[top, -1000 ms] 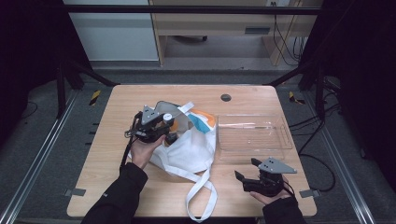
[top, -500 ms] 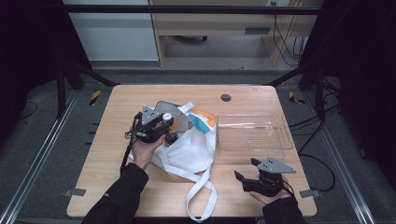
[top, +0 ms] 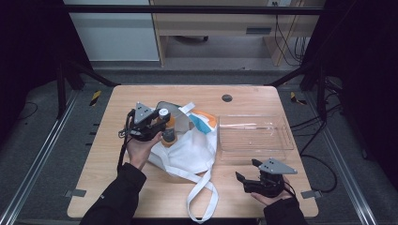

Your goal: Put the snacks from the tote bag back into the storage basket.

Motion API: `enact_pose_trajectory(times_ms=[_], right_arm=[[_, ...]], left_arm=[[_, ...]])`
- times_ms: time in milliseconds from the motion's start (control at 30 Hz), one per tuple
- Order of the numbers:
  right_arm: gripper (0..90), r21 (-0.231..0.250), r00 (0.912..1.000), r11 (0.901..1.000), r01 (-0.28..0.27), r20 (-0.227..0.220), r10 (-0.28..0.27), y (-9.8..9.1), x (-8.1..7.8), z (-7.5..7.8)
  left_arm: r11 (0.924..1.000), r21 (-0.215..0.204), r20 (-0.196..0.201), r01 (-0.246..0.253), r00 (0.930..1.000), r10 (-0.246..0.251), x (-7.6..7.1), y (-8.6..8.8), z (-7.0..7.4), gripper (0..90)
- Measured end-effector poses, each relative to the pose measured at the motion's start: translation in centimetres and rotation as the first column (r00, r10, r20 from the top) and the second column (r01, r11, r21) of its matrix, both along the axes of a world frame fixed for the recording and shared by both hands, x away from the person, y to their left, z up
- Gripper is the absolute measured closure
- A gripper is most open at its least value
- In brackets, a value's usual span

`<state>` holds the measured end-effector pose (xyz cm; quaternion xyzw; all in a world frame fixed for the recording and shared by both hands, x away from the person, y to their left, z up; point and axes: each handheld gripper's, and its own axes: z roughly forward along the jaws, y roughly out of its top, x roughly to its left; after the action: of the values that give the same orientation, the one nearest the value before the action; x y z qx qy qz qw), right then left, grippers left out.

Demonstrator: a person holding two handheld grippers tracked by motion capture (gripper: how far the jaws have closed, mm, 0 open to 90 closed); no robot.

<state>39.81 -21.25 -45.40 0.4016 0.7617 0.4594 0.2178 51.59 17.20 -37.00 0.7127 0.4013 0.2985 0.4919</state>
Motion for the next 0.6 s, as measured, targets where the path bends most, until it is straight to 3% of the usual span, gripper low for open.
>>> enact_pose_trajectory(times_ms=[267, 600], right_arm=[[21.2, -0.003, 1.0, 1.0, -0.002, -0.001, 0.002, 0.0, 0.0, 0.0], [21.2, -0.005, 1.0, 1.0, -0.005, 0.0, 0.005, 0.0, 0.0, 0.0]], left_arm=[[0.9999, 0.004, 0.031, -0.012, 0.9995, 0.012, -0.6, 0.3, 1.3, 58.5], [0.9995, -0.032, 0.032, -0.008, 0.9994, 0.009, -1.6, 1.0, 3.0, 58.5]])
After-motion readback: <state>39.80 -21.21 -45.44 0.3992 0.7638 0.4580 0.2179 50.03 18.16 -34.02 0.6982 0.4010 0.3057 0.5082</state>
